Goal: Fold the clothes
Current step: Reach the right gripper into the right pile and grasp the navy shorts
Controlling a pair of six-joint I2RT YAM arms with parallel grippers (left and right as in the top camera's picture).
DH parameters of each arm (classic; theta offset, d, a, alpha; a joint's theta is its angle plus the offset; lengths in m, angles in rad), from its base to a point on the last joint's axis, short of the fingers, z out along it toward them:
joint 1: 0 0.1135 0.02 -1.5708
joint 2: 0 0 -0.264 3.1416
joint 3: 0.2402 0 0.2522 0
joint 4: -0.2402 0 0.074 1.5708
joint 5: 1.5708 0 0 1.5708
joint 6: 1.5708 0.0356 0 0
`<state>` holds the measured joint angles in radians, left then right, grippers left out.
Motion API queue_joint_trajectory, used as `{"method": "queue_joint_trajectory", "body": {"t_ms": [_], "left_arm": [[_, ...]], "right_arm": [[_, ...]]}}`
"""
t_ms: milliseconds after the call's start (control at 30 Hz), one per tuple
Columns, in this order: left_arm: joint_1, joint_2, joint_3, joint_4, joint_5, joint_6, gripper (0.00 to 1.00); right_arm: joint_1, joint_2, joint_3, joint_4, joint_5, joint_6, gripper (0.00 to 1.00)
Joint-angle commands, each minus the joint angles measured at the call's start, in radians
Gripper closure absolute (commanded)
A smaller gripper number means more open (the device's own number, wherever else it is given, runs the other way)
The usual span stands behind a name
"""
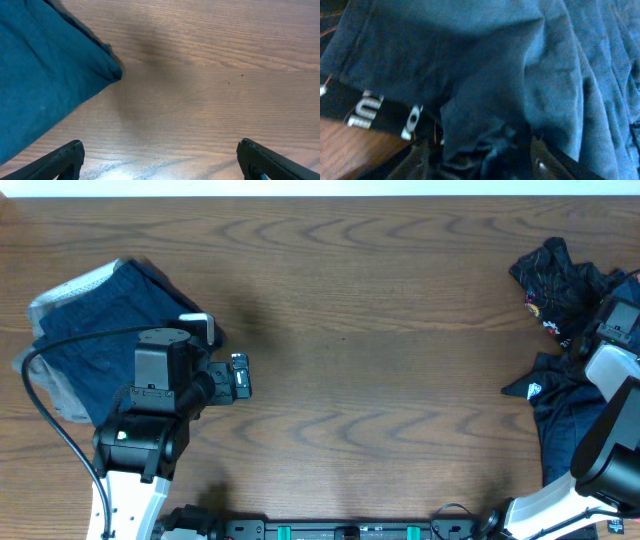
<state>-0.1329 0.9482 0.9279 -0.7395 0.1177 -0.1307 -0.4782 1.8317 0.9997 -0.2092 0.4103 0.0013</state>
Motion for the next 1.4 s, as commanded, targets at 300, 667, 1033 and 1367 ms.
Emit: {"method": "queue_joint_trajectory", "body": {"t_ms": [300,667,1033,1367], "left_arm": [[-0.003,0.0,0.018,0.004,0.006,-0.003,0.02],[-0.003,0.0,0.018,0.006,0.006,-0.003,0.02],[-0.003,0.0,0.018,0.007,0.006,-0.003,0.02],[-0.003,0.0,0.018,-0.002,0.006,-0.003,0.02]], "right_arm": [[-0.005,-0.045,0.045,0.021,0.012,0.057,0.99],[0.095,-0.446,0.476,-0.347,-0.583,0.023,0.99],[0.499,-0.48,0.497,-0.47,-0.677,0.073,0.99],[0.758,-0.307,0.494,-0.237,-0.737,0.072,0.99]]}}
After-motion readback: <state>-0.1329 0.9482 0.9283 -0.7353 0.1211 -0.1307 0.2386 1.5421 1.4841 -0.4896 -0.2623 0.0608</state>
